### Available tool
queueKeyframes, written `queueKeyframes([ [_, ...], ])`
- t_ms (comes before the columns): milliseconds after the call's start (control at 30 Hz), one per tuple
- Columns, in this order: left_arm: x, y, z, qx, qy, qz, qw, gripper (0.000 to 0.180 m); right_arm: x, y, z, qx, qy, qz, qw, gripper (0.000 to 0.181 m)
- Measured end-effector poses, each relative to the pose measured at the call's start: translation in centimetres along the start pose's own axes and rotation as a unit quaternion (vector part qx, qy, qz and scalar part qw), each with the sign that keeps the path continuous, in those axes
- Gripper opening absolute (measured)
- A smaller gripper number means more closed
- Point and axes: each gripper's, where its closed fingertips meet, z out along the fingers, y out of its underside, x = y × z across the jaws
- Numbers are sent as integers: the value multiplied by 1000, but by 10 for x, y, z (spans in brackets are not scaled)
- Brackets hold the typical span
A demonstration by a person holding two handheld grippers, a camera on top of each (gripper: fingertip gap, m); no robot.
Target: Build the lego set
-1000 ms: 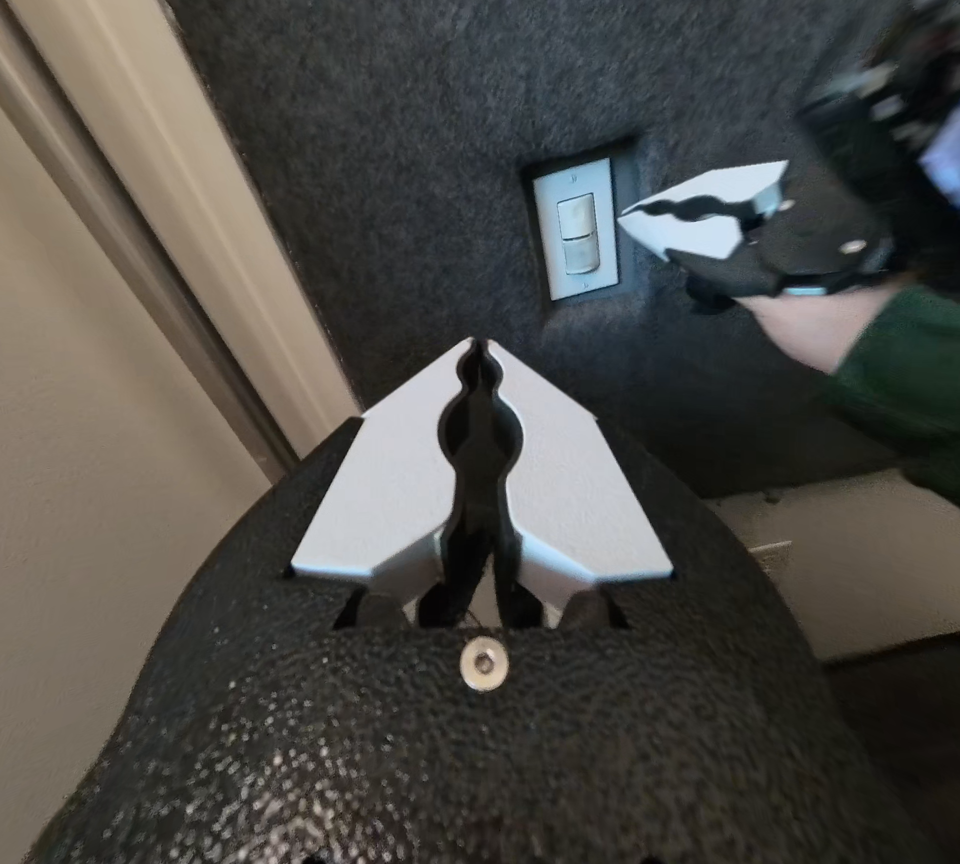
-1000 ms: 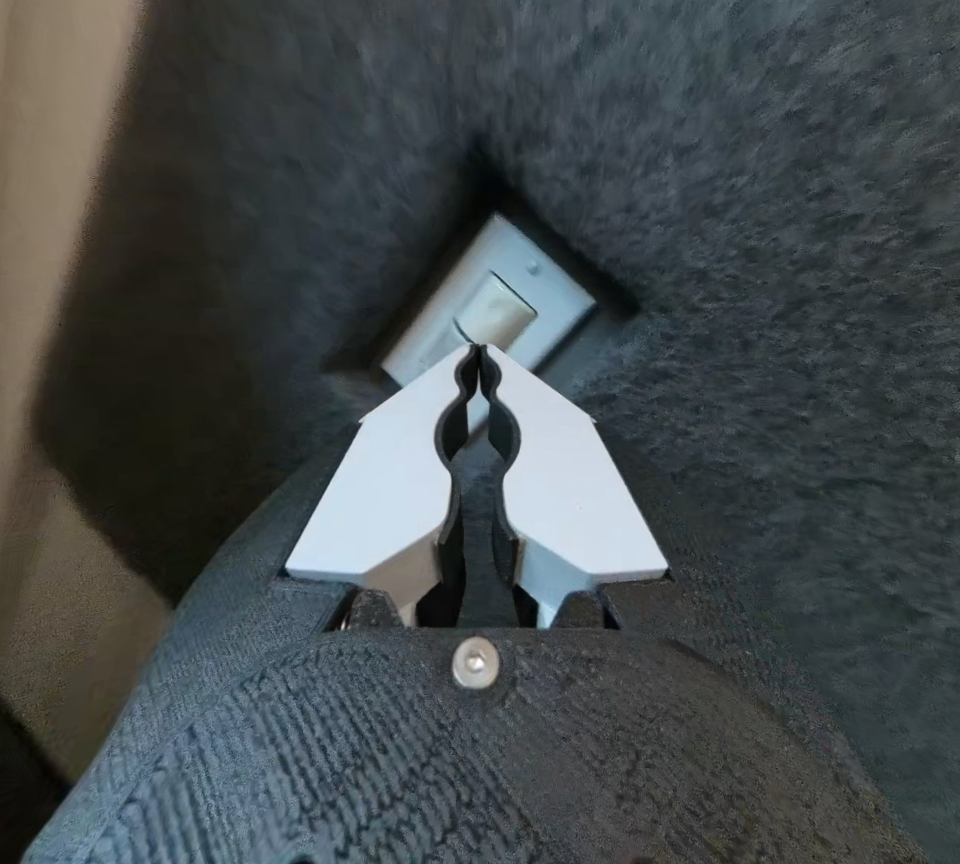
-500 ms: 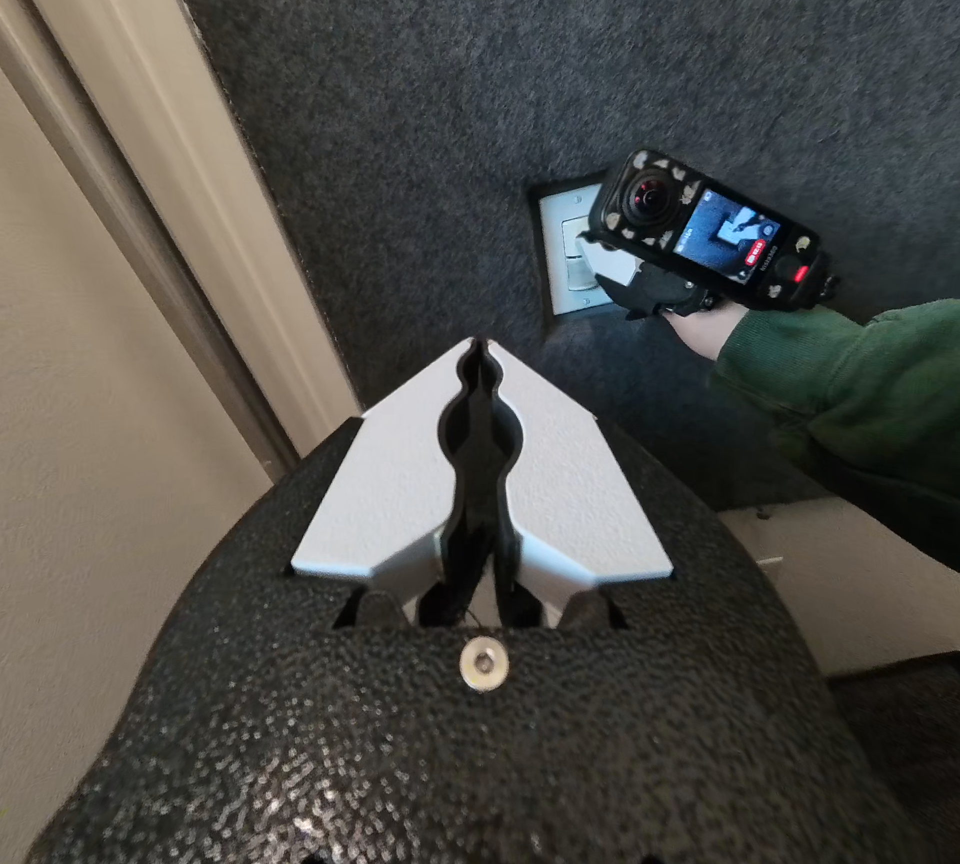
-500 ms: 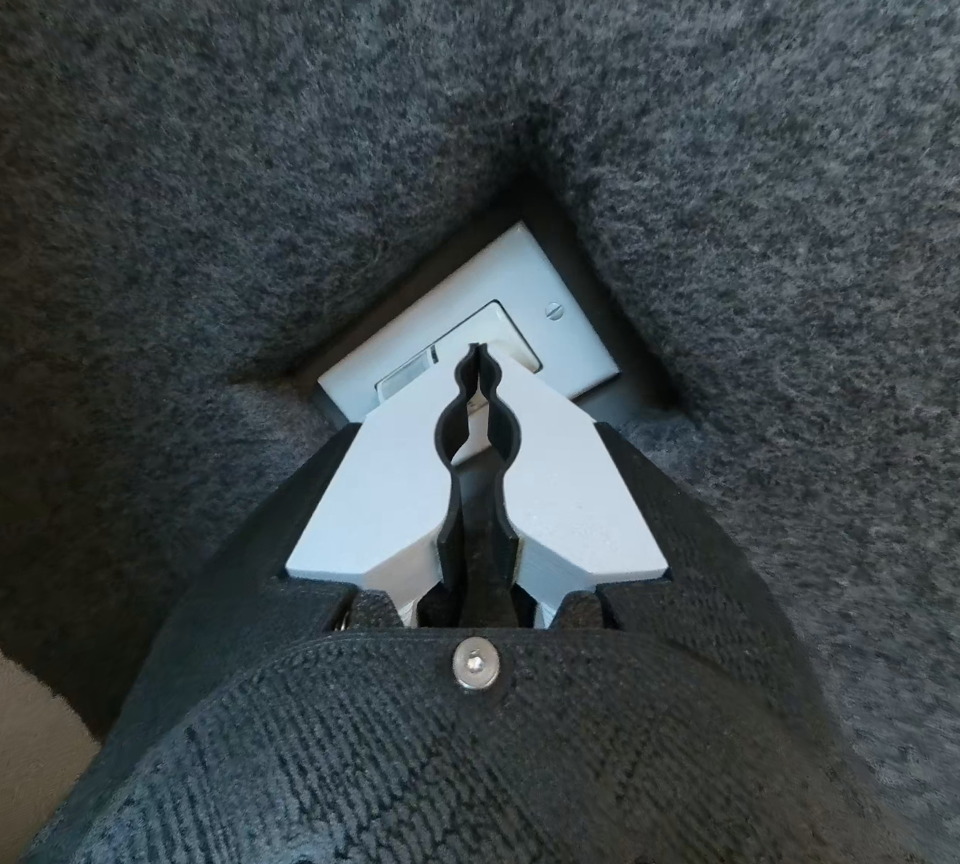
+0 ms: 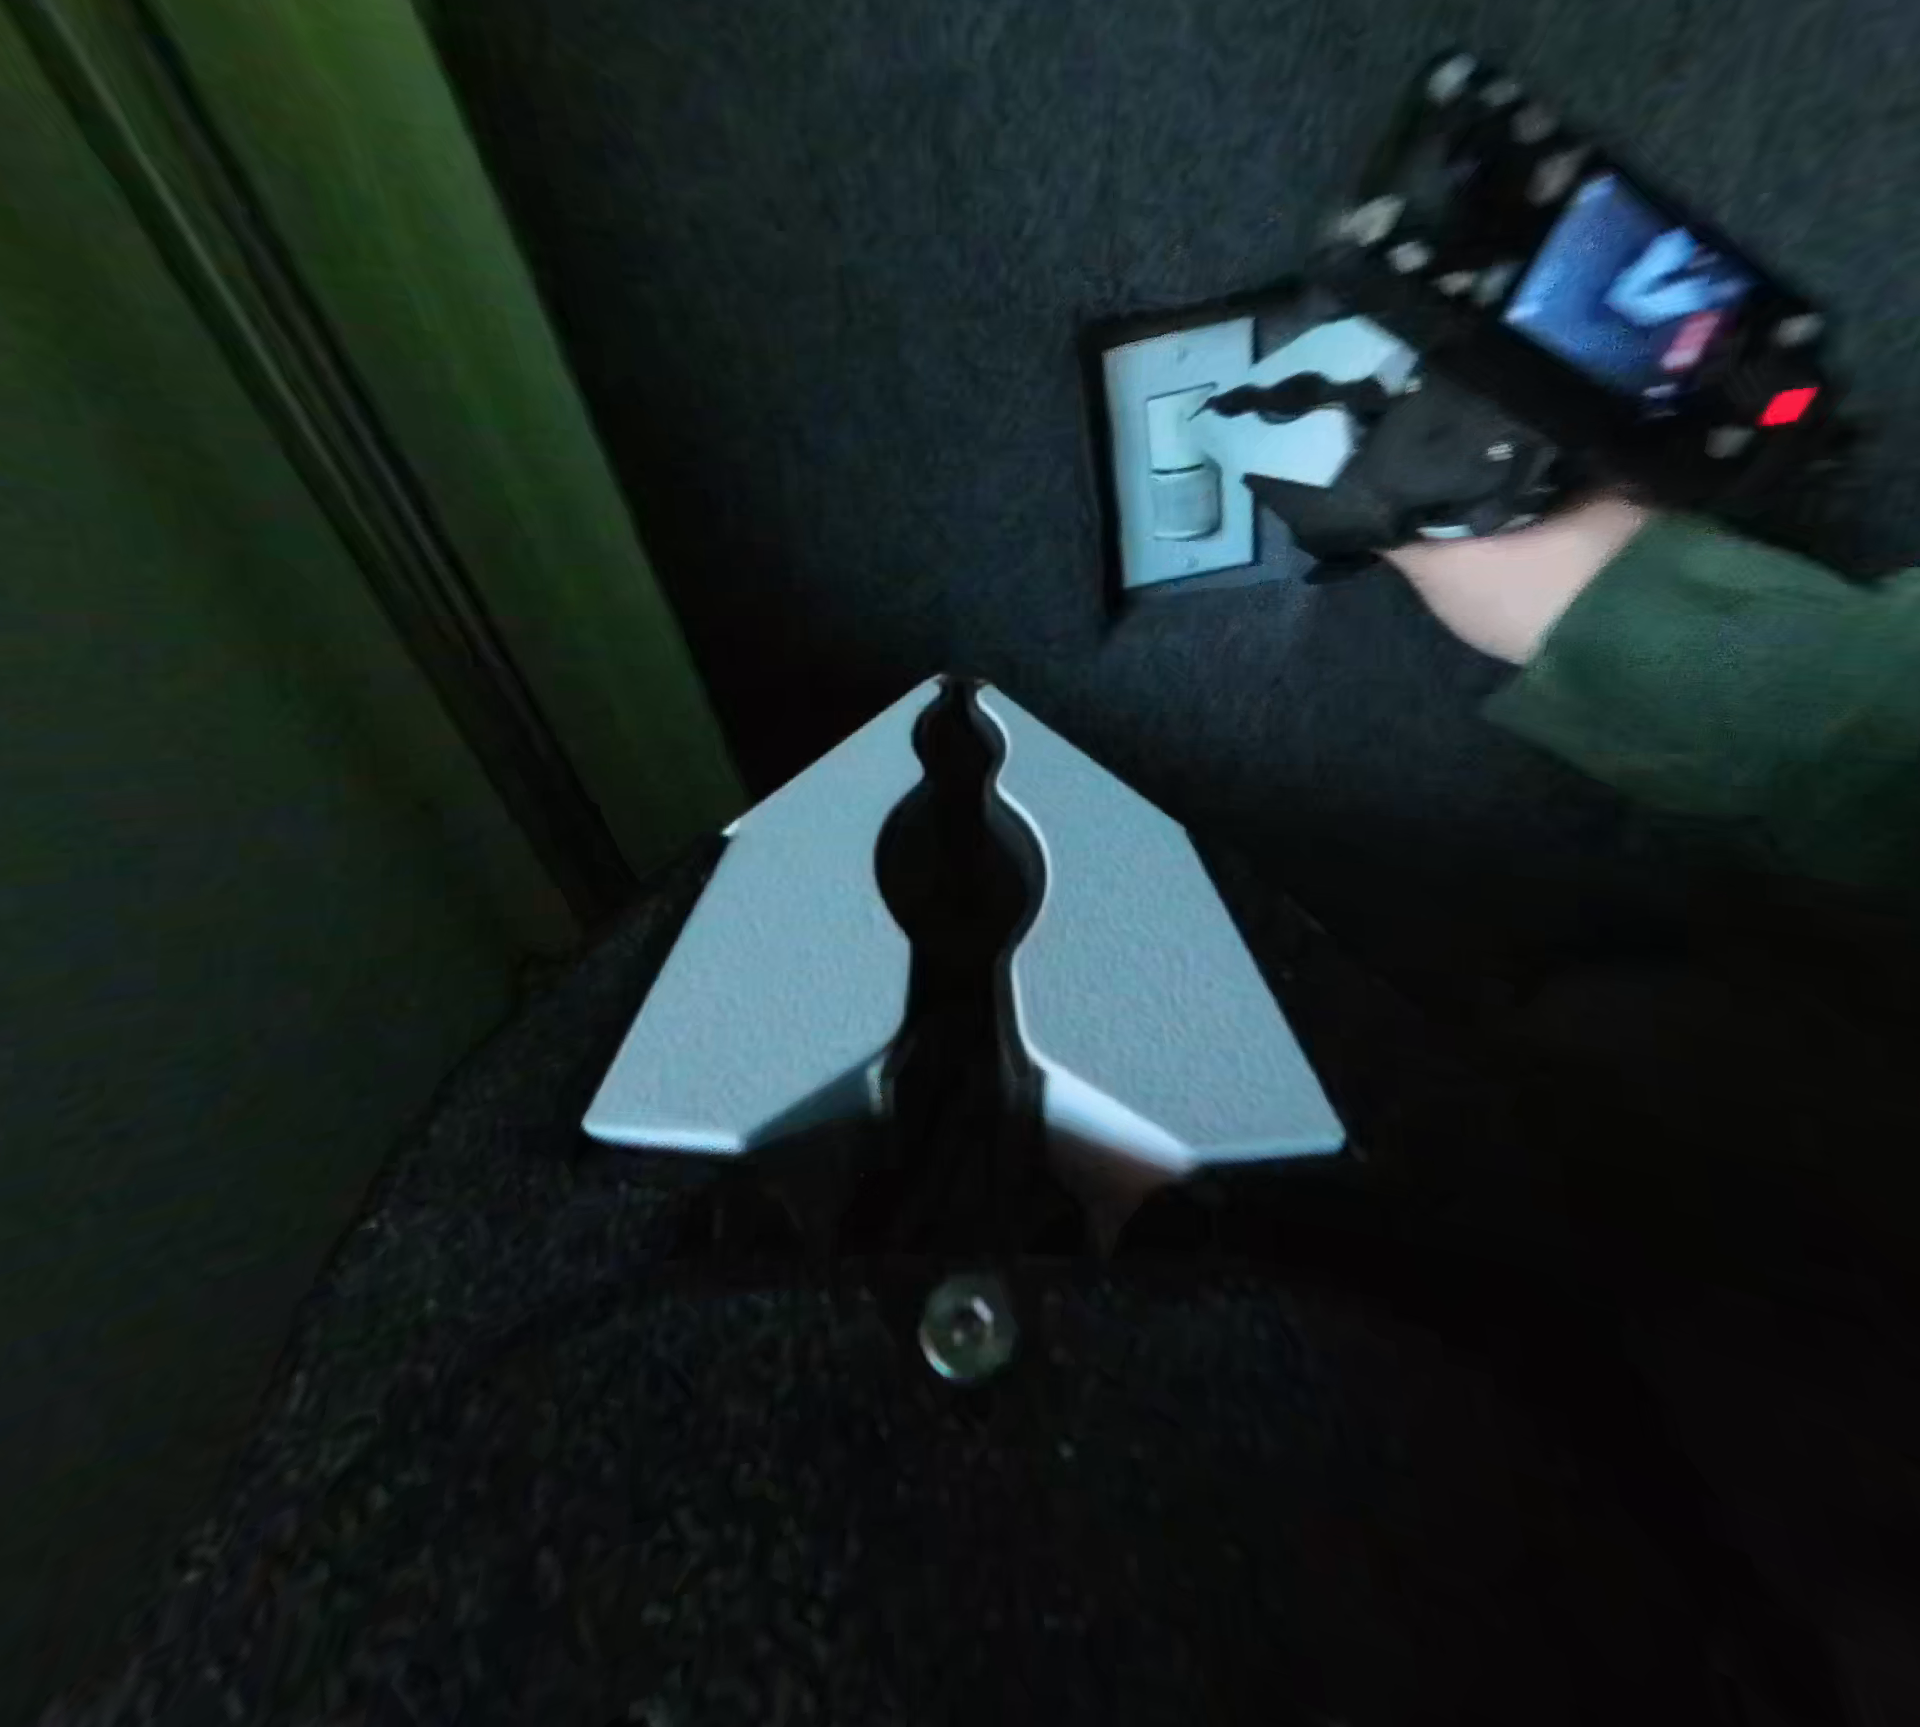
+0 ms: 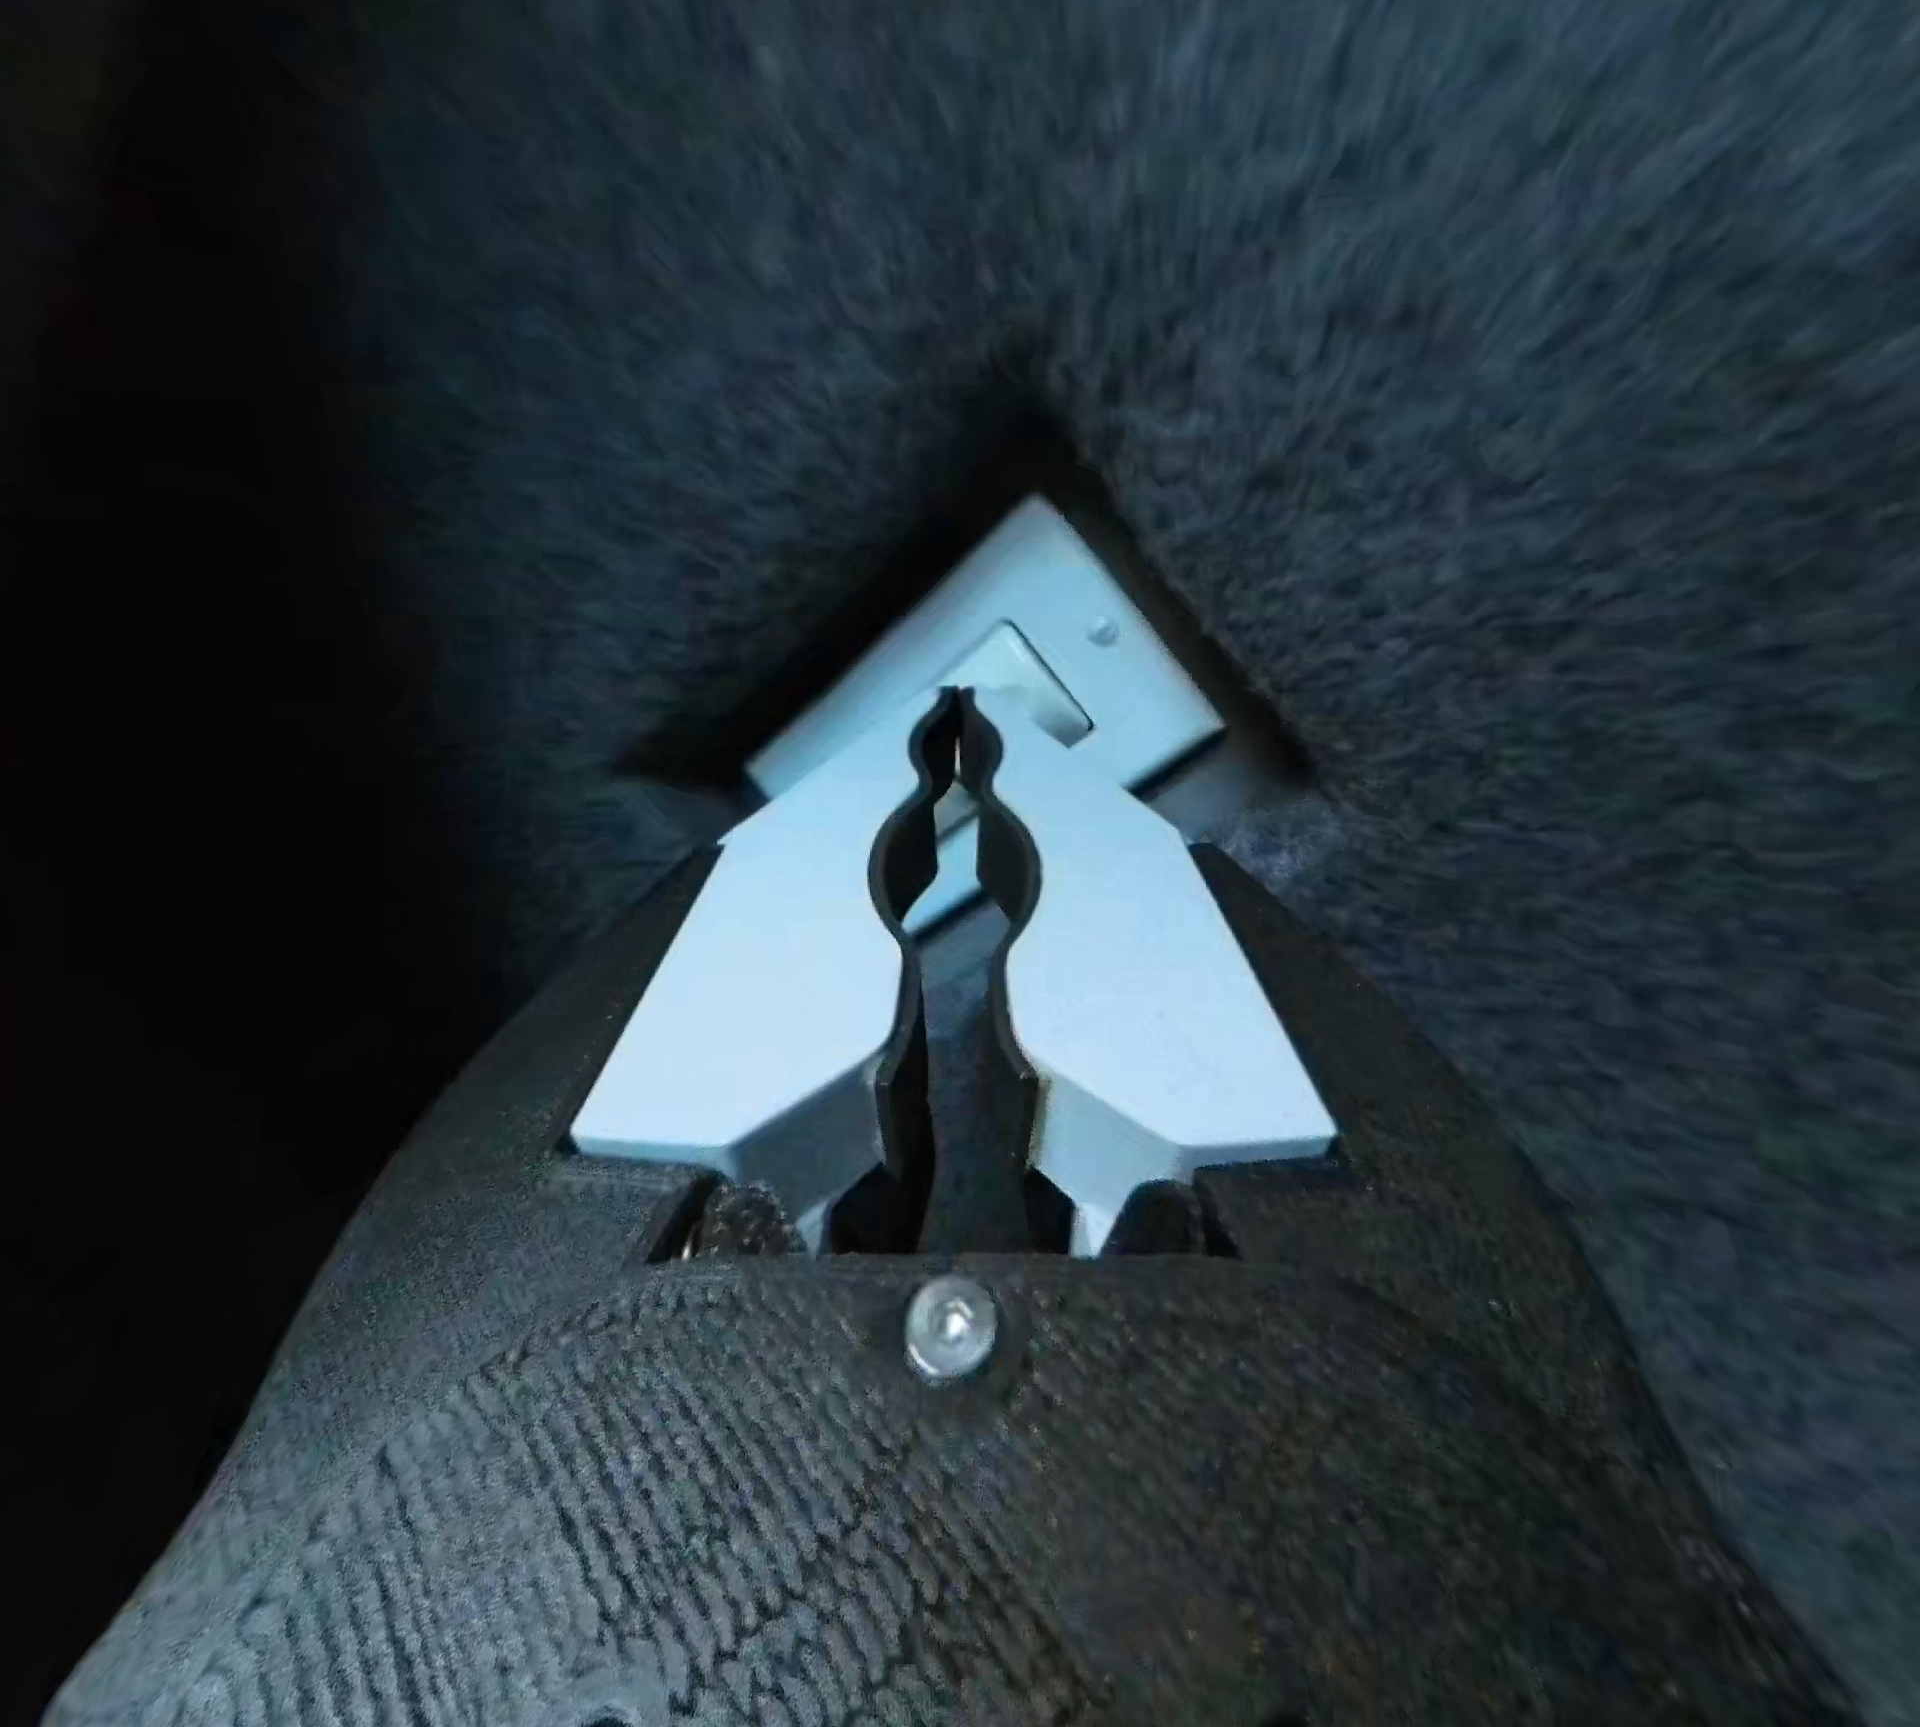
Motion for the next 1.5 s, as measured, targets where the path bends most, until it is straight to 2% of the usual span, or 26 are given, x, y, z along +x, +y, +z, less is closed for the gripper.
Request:
queueKeyframes([
  [33, -3, 0, -2, 0, -5, 0, 1000, 0, -7, -11, -17, 12, -14, -5, 1000, 0],
  [100, -8, -1, -7, 2, -16, 2, 1000, 0, -25, -29, -49, 36, -40, -18, 998, 0],
  [233, -14, -4, -13, 5, -30, 5, 1000, 0, -28, -43, -70, 49, -25, -72, 996, 0],
  [467, -30, -4, -24, -11, -77, 32, 996, 0, -33, -54, -73, 61, -39, -62, 995, 0],
  [667, -42, -14, -39, -4, -103, 36, 994, 0, -37, -36, -52, 16, -49, -79, 996, 0],
  [800, -41, -13, -44, -7, -105, 32, 994, 0, -5, -15, -15, -9, 5, -71, 997, 0],
  [967, -38, -9, -44, -14, -101, 29, 994, 0, 10, 10, 17, -4, 66, -100, 993, 0],
  [1500, -35, 7, -33, -42, -92, 14, 995, 0, 6, 12, 35, -4, 57, -99, 993, 0],
])
